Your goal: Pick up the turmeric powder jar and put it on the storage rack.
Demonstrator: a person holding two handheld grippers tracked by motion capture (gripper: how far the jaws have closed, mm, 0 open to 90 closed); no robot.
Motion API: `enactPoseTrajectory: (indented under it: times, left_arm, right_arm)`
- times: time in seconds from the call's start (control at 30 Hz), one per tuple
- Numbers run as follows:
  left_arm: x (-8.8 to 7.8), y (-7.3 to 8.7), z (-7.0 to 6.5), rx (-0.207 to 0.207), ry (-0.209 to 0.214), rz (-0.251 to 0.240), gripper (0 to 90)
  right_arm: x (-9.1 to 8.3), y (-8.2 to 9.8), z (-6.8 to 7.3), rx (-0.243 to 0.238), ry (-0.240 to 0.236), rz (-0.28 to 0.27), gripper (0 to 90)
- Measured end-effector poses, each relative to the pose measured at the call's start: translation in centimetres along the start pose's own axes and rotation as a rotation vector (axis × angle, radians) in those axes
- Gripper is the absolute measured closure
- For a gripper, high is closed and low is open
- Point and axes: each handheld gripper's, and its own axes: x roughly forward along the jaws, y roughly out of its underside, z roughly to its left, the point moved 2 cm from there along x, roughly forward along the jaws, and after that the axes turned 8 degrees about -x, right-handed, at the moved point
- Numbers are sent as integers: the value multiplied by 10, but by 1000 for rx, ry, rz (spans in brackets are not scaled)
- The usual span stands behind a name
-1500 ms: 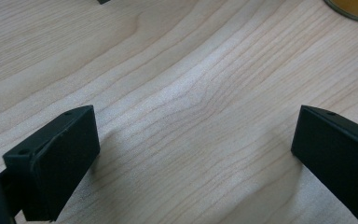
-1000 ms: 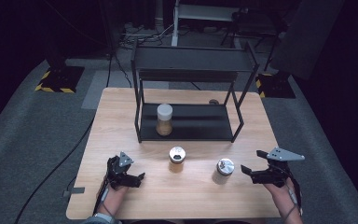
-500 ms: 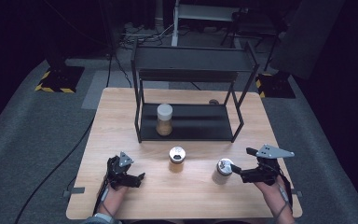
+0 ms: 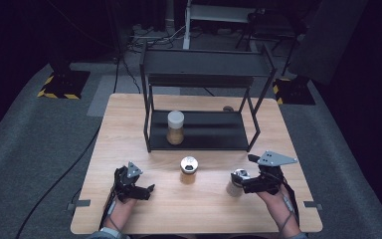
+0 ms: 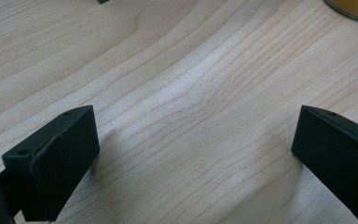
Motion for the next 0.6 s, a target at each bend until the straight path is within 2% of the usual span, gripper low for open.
enactPoseTrajectory:
  times: [0.6]
  left_arm:
    - [0,0,0,1,0,1,2]
  right_arm:
    - [29,-21,17,-25,-37,-20,34]
